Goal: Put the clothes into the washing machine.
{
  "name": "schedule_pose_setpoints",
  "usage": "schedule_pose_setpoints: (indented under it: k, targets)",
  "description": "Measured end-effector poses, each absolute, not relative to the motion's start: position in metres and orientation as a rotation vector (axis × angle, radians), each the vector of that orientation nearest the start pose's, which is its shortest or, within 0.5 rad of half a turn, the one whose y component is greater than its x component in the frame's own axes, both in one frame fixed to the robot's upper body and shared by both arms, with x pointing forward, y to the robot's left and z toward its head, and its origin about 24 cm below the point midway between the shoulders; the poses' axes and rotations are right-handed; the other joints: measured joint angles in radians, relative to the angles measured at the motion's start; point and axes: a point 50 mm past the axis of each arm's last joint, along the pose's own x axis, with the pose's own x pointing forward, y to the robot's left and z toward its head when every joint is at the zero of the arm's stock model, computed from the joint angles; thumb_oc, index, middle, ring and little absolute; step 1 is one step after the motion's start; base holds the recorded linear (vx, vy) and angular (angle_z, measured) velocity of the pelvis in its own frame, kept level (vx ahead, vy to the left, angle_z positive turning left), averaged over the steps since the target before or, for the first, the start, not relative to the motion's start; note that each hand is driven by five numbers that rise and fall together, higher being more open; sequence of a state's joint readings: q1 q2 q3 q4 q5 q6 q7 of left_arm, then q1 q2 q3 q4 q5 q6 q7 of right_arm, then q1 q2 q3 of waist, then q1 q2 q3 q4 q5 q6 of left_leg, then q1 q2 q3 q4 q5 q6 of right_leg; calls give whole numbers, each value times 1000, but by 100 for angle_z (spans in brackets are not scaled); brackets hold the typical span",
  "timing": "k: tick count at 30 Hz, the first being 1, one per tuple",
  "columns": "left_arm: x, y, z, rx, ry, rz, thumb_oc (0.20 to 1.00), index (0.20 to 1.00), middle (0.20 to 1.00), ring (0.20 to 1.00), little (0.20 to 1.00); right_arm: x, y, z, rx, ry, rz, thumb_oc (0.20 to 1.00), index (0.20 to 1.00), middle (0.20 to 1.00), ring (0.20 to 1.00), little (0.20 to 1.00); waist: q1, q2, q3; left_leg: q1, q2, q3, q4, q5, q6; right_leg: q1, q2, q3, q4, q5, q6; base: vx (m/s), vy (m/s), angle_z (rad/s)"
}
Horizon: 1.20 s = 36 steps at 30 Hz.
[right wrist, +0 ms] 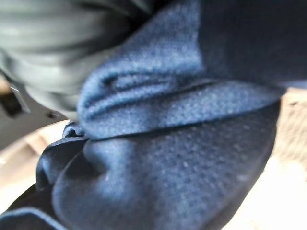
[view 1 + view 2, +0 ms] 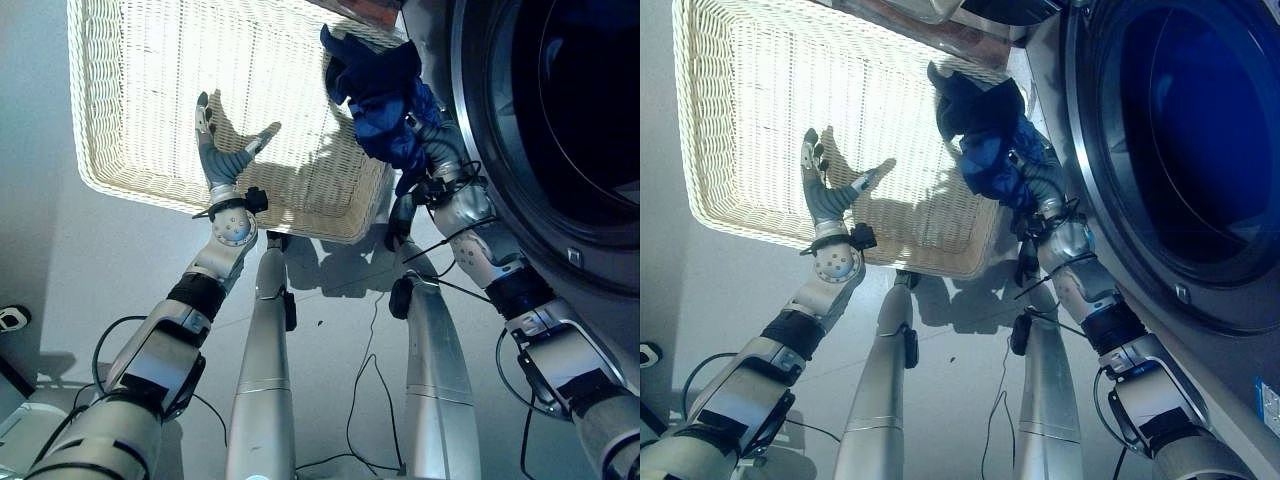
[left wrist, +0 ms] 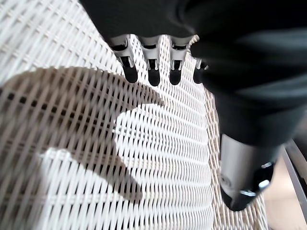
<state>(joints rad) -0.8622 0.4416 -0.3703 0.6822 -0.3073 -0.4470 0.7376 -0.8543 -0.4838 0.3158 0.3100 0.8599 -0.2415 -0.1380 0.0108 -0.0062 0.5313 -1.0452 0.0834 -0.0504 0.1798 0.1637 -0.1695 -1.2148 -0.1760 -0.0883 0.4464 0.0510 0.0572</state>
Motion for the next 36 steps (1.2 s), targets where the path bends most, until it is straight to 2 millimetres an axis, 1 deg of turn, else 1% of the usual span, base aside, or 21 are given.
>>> schedule_pose_setpoints:
  k: [7, 9, 10, 12, 14, 15, 17, 18, 21, 24, 25, 27, 28, 29, 30, 32, 33, 34, 35, 36]
  targets:
    - [371, 188, 190, 98, -596, 463, 1000, 1000, 1000, 1000, 1000, 356, -165, 256, 532, -643, 235, 200, 200, 200, 200, 200, -1, 0, 0, 0, 1, 2, -1, 0, 1, 3, 2, 0, -10, 5, -2, 0, 0, 0]
    - [371, 189, 191, 98, -600, 463, 1000, 1000, 1000, 1000, 1000, 354, -178, 259, 632, -683, 223, 200, 200, 200, 200, 200, -1, 0, 0, 0, 1, 2, -2, -1, 1, 4, 2, 0, -13, 6, -3, 0, 0, 0]
    - [370, 189, 191, 99, -601, 464, 1000, 1000, 1000, 1000, 1000, 353, -181, 260, 660, -692, 218, 200, 200, 200, 200, 200, -2, 0, 0, 0, 1, 2, -2, -1, 1, 5, 2, 0, -14, 7, -2, 0, 0, 0]
    - [370, 192, 191, 103, -607, 468, 1000, 1000, 1000, 1000, 1000, 352, -193, 262, 772, -730, 204, 200, 200, 200, 200, 200, -4, 0, 0, 0, 2, 3, -2, -1, 1, 7, 3, 0, -20, 10, -2, 0, -2, -2]
    - [369, 195, 190, 108, -609, 472, 1000, 1000, 1000, 1000, 1000, 351, -199, 263, 841, -752, 200, 200, 200, 200, 200, 200, -7, 0, 0, 0, 4, 4, -2, -1, 2, 11, 6, 0, -30, 16, -2, 1, -3, -2]
    - [369, 198, 189, 117, -607, 477, 1000, 1000, 1000, 1000, 1000, 351, -205, 264, 897, -769, 198, 200, 200, 200, 200, 200, -14, 0, 0, 1, 5, 4, -2, -1, 2, 14, 6, 0, -33, 17, -1, 0, 0, 0]
    - [369, 201, 188, 127, -602, 486, 1000, 1000, 1000, 1000, 1000, 352, -213, 262, 955, -782, 173, 200, 200, 200, 200, 200, -21, 0, 0, 4, 5, 4, -2, -1, 2, 20, 7, -1, -39, 21, -1, -2, -5, -2]
    - [368, 202, 189, 127, -609, 486, 1000, 1000, 1000, 1000, 1000, 352, -221, 260, 991, -793, 153, 200, 200, 200, 200, 200, -23, 0, 0, 4, 7, 5, -2, -2, 3, 25, 10, -1, -51, 28, 0, -5, -9, -6]
    - [369, 206, 191, 131, -618, 492, 1000, 1000, 1000, 1000, 1000, 359, -234, 251, 1040, -767, 82, 200, 200, 200, 200, 200, -24, 0, 0, 4, 10, 8, -2, -2, 3, 28, 14, 0, -60, 34, -1, -4, -3, -3]
    - [370, 210, 190, 124, -602, 495, 1000, 1000, 1000, 1000, 1000, 371, -244, 234, 1043, -659, -52, 200, 200, 200, 200, 200, -23, 0, 0, 4, 13, 9, 0, -2, 3, 28, 16, 0, -61, 37, -2, 0, 0, 0]
    - [370, 210, 190, 125, -601, 493, 1000, 1000, 1000, 1000, 1000, 373, -247, 230, 1035, -624, -93, 200, 200, 200, 200, 200, -23, 0, 0, 4, 13, 10, 0, -2, 3, 28, 16, 0, -62, 38, -3, 0, 0, 0]
    - [371, 211, 193, 124, -603, 488, 1000, 1000, 1000, 1000, 1000, 382, -259, 219, 976, -503, -249, 200, 200, 200, 200, 200, -20, 0, 0, 4, 13, 11, 2, -1, 3, 29, 16, 2, -63, 40, -3, 0, 0, 0]
    - [372, 212, 195, 126, -604, 488, 1000, 1000, 1000, 1000, 1000, 384, -267, 218, 958, -465, -324, 200, 200, 200, 200, 200, -20, 0, 0, 4, 13, 10, 5, -1, 3, 30, 16, 2, -63, 42, -4, 0, 0, 0]
    - [372, 212, 195, 126, -604, 488, 1000, 1000, 1000, 1000, 1000, 384, -267, 218, 958, -465, -324, 200, 200, 200, 200, 200, -20, 0, 0, 4, 13, 10, 5, -1, 3, 30, 16, 2, -63, 42, -4, 0, 0, 0]
    - [374, 212, 196, 149, -599, 475, 1000, 1000, 1000, 1000, 1000, 388, -292, 228, 933, -417, -489, 200, 200, 200, 200, 200, -17, 0, 0, 4, 14, 15, 11, -1, 3, 32, 18, 7, -67, 48, -3, 0, 0, 0]
    - [374, 212, 196, 149, -599, 475, 1000, 1000, 1000, 1000, 1000, 388, -292, 228, 933, -417, -489, 200, 200, 200, 200, 200, -17, 0, 0, 4, 14, 15, 11, -1, 3, 32, 18, 7, -67, 48, -3, -1, -25, -2]
    - [372, 214, 190, 148, -593, 471, 1000, 1000, 1000, 1000, 1000, 374, -323, 268, 914, -516, -617, 200, 200, 200, 200, 200, 8, -1, 0, 4, 19, 14, 15, -1, 3, 43, 25, 6, -88, 61, -4, -22, -102, -4]
    - [370, 218, 184, 155, -581, 478, 1000, 1000, 1000, 1000, 1000, 367, -334, 280, 905, -553, -671, 200, 200, 200, 200, 200, 15, -1, 0, 4, 20, 9, 15, -1, 4, 52, 26, 1, -100, 66, -3, -23, -101, -6]
    - [368, 218, 181, 154, -584, 473, 1000, 1000, 1000, 1000, 1000, 362, -342, 288, 908, -571, -731, 200, 200, 200, 200, 200, 19, -2, 1, 4, 22, 7, 14, -2, 3, 62, 30, -3, -113, 73, -2, -23, -48, -5]
    - [363, 216, 178, 143, -596, 454, 1000, 1000, 1000, 1000, 1000, 353, -350, 293, 942, -606, -857, 266, 266, 266, 266, 266, 21, -1, 1, 2, 24, 6, 13, -1, 4, 66, 35, -4, -132, 85, -1, -3, 4, -5]
